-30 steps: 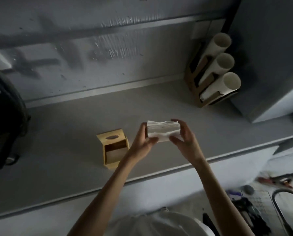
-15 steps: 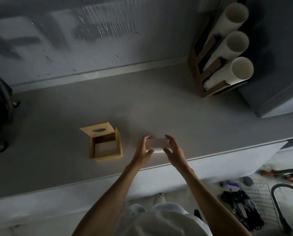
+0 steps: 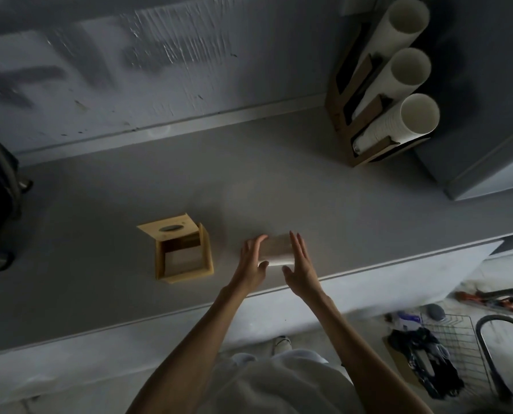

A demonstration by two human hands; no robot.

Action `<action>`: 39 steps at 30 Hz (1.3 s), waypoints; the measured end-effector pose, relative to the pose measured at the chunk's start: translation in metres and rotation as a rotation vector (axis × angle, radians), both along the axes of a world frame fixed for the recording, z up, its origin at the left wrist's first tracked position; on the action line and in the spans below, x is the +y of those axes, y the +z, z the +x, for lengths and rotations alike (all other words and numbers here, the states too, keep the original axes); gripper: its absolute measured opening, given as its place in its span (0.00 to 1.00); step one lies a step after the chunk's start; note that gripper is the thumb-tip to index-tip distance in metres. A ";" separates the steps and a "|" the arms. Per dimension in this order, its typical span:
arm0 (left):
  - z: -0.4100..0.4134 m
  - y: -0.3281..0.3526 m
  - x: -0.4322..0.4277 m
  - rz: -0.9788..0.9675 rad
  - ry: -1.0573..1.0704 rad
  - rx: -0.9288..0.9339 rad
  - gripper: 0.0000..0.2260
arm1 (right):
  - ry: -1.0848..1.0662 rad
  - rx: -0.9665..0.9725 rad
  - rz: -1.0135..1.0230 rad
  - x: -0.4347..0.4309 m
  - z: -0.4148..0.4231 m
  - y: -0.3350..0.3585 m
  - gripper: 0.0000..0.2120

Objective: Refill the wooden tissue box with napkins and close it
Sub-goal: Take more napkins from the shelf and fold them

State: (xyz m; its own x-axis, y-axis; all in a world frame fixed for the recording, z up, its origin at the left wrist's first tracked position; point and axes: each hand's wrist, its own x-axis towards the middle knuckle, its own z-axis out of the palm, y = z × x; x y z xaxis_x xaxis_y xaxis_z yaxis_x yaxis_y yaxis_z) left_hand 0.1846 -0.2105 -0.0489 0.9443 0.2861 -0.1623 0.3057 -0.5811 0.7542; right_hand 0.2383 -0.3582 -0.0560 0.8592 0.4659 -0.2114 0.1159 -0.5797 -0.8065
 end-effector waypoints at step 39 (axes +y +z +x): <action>0.002 0.002 0.000 -0.172 0.195 0.100 0.21 | -0.280 0.184 0.123 0.012 0.012 -0.011 0.20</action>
